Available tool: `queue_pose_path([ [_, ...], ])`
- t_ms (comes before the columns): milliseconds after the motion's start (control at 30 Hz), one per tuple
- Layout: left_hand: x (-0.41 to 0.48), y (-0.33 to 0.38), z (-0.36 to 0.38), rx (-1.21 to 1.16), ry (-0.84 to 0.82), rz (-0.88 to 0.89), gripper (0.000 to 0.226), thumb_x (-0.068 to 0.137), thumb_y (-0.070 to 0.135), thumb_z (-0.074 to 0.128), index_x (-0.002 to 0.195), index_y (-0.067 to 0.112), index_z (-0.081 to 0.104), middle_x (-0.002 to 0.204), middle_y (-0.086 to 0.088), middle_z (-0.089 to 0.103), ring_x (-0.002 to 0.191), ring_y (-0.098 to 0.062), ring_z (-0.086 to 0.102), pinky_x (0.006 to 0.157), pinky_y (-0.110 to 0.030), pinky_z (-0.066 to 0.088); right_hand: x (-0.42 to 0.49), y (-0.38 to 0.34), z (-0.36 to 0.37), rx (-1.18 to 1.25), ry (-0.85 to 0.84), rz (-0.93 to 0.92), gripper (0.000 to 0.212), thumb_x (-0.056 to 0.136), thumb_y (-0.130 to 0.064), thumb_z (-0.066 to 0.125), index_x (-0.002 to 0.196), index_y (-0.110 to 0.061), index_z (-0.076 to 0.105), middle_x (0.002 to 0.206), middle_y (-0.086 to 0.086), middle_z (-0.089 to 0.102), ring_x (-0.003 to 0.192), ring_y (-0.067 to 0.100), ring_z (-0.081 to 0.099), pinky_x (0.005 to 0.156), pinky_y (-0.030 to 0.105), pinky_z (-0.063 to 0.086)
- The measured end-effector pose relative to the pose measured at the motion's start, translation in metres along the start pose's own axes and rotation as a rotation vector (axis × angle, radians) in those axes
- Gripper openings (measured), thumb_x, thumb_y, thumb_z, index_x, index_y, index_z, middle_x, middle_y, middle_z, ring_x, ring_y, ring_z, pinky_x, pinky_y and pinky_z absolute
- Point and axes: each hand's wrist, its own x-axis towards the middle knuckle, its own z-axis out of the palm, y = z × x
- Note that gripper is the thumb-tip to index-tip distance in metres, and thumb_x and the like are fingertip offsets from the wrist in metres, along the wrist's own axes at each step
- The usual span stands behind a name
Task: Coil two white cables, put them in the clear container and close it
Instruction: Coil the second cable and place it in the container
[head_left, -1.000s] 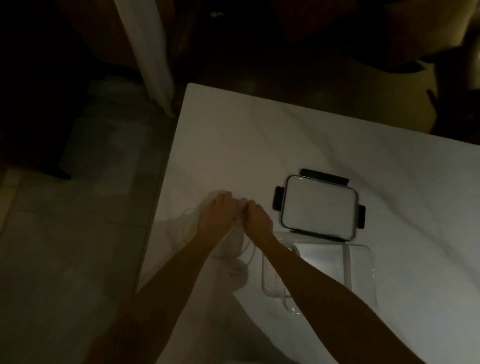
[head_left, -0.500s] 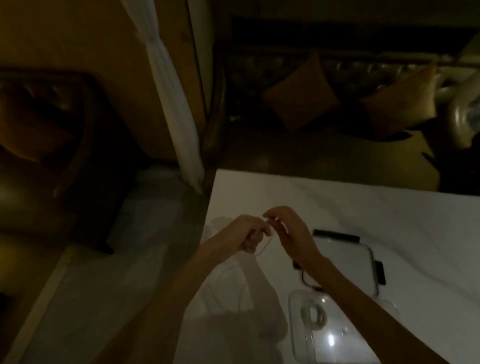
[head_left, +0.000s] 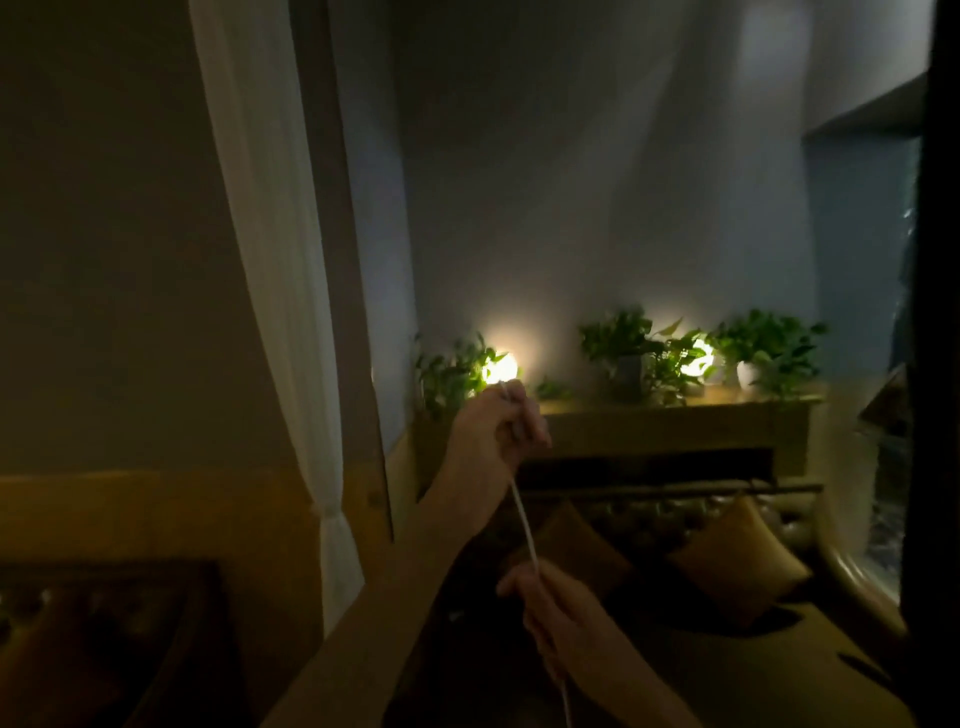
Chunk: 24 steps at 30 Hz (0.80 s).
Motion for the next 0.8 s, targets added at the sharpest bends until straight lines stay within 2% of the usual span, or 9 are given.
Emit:
queue_pose_path([
  [67, 0.01, 0.014, 0.001, 0.248, 0.011, 0.083, 0.024, 0.089, 0.002, 0.033, 0.083, 0.009, 0.055, 0.062, -0.003, 0.06, 0.062, -0.021, 0.056, 0.072, -0.041, 0.048, -0.029, -0.028, -0.017, -0.193, 0.031, -0.158, 0.016, 0.099, -0.03, 0.049, 0.097, -0.031, 0.065, 0.066, -0.008, 0.058, 0.057, 0.0, 0.052, 0.055, 0.018, 0.04],
  [200, -0.011, -0.002, 0.024, 0.515, -0.063, 0.14, 0.017, 0.086, 0.013, 0.034, 0.078, 0.013, 0.05, 0.06, -0.002, 0.048, 0.056, -0.019, 0.044, 0.058, -0.035, 0.04, -0.077, -0.1, -0.057, -0.673, 0.027, -0.4, 0.019, 0.098, -0.038, 0.049, 0.109, -0.035, 0.064, 0.096, -0.012, 0.071, 0.086, 0.001, 0.066, 0.074, 0.025, 0.053],
  [333, -0.051, -0.026, 0.065, 0.475, -0.089, 0.123, 0.017, 0.081, 0.031, 0.044, 0.064, 0.029, 0.047, 0.051, 0.013, 0.053, 0.047, 0.001, 0.046, 0.051, -0.012, 0.035, -0.09, -0.158, -0.095, -0.931, 0.36, -0.683, 0.024, 0.093, -0.041, 0.047, 0.1, -0.033, 0.068, 0.093, -0.014, 0.073, 0.078, -0.002, 0.064, 0.071, 0.014, 0.053],
  [433, -0.068, -0.015, 0.096, 0.224, -0.117, 0.103, 0.028, 0.083, 0.031, 0.045, 0.056, 0.024, 0.052, 0.045, 0.009, 0.04, 0.038, -0.004, 0.032, 0.041, -0.018, 0.023, -0.076, -0.176, -0.122, -0.841, 0.509, -0.77, 0.011, 0.087, -0.031, 0.065, 0.093, -0.027, 0.074, 0.086, -0.018, 0.069, 0.072, -0.007, 0.062, 0.067, 0.007, 0.047],
  [500, -0.074, -0.002, 0.112, 0.087, -0.129, 0.201, 0.033, 0.088, 0.028, 0.037, 0.06, 0.014, 0.049, 0.048, 0.003, 0.03, 0.04, -0.012, 0.02, 0.041, -0.027, 0.013, -0.06, -0.17, -0.13, -0.684, 0.573, -0.727, 0.007, 0.085, -0.024, 0.069, 0.089, -0.028, 0.074, 0.083, -0.021, 0.068, 0.073, -0.006, 0.063, 0.067, 0.01, 0.048],
  [567, -0.072, 0.003, 0.125, 0.01, -0.106, 0.167, 0.043, 0.097, 0.037, 0.029, 0.07, 0.01, 0.049, 0.049, 0.002, 0.028, 0.041, -0.012, 0.019, 0.041, -0.028, 0.013, -0.049, -0.152, -0.134, -0.444, 0.565, -0.56, 0.01, 0.089, -0.025, 0.065, 0.087, -0.028, 0.074, 0.081, -0.015, 0.072, 0.077, 0.001, 0.066, 0.07, 0.021, 0.052],
  [633, -0.064, 0.003, 0.135, -0.064, -0.075, 0.029, 0.047, 0.095, 0.048, 0.03, 0.075, 0.011, 0.051, 0.048, 0.004, 0.033, 0.039, -0.009, 0.024, 0.039, -0.024, 0.018, -0.052, -0.129, -0.127, -0.222, 0.453, -0.343, 0.022, 0.095, -0.028, 0.055, 0.091, -0.017, 0.074, 0.076, -0.006, 0.071, 0.068, 0.006, 0.067, 0.062, 0.022, 0.051],
  [700, -0.049, -0.003, 0.14, -0.182, -0.014, -0.132, 0.034, 0.093, 0.04, 0.04, 0.075, 0.013, 0.051, 0.046, 0.006, 0.038, 0.036, -0.008, 0.031, 0.036, -0.021, 0.025, -0.071, -0.109, -0.112, -0.032, 0.323, -0.11, 0.033, 0.099, -0.032, 0.045, 0.098, -0.01, 0.069, 0.062, -0.004, 0.06, 0.047, 0.003, 0.055, 0.044, 0.015, 0.04],
  [800, -0.026, -0.022, 0.139, -0.212, 0.143, -0.225, 0.026, 0.099, 0.022, 0.04, 0.081, 0.01, 0.053, 0.053, 0.002, 0.05, 0.047, -0.013, 0.049, 0.047, -0.025, 0.044, -0.11, -0.093, -0.099, -0.115, 0.152, 0.102, 0.024, 0.101, -0.036, 0.042, 0.11, -0.024, 0.061, 0.06, -0.007, 0.051, 0.043, 0.001, 0.044, 0.041, 0.016, 0.035],
])
